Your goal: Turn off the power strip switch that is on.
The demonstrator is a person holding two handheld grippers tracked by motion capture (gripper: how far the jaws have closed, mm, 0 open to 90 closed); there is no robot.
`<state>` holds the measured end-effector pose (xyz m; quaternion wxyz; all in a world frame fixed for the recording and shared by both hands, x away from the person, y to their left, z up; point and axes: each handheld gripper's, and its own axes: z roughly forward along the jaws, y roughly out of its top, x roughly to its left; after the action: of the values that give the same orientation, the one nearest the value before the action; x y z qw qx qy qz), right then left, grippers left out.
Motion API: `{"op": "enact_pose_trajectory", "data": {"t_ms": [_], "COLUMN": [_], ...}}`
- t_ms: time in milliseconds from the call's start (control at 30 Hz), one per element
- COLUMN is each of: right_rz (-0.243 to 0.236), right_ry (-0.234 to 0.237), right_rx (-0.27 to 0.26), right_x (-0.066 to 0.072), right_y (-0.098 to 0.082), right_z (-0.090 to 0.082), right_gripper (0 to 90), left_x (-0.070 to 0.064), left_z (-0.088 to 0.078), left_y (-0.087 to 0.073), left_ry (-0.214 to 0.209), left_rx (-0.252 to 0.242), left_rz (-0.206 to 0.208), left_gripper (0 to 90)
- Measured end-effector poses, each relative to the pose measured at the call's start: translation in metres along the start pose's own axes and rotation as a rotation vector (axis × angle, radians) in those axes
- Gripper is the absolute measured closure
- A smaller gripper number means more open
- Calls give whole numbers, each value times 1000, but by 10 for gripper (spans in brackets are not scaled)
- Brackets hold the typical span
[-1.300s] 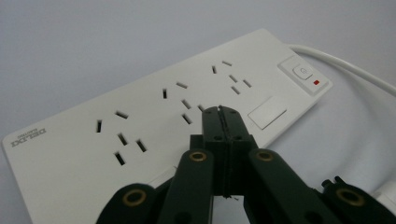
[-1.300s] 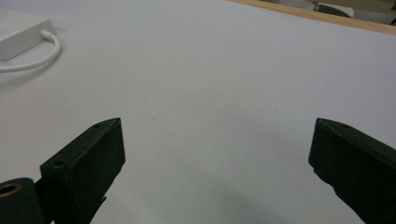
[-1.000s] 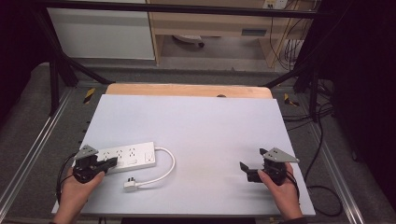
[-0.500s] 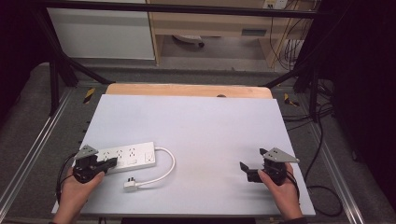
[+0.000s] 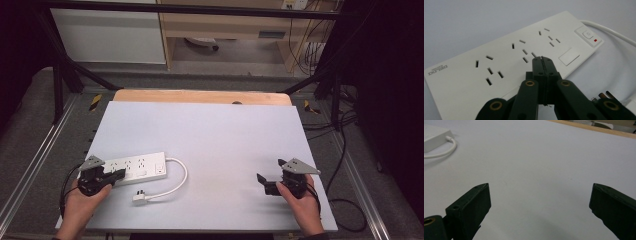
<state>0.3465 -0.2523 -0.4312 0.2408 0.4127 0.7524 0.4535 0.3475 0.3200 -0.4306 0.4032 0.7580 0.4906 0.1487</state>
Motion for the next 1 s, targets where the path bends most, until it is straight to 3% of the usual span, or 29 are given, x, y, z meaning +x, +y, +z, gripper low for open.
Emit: {"op": "enact_pose_trajectory", "data": {"t_ms": [867,1000], "right_rz": [-3,-2], "right_ry": [2,2], "right_rx": [2,2], "right_x": [0,1], "right_y": [0,0], "right_z": [0,0], "right_gripper": [43,43], "left_x": [1,6], "left_z": [1,0], "left_y": [-1,-3], "left_ry": [1,-28], "left_rx": [14,-3], "left_rz": [-2,-29], "left_gripper": [900,900]}}
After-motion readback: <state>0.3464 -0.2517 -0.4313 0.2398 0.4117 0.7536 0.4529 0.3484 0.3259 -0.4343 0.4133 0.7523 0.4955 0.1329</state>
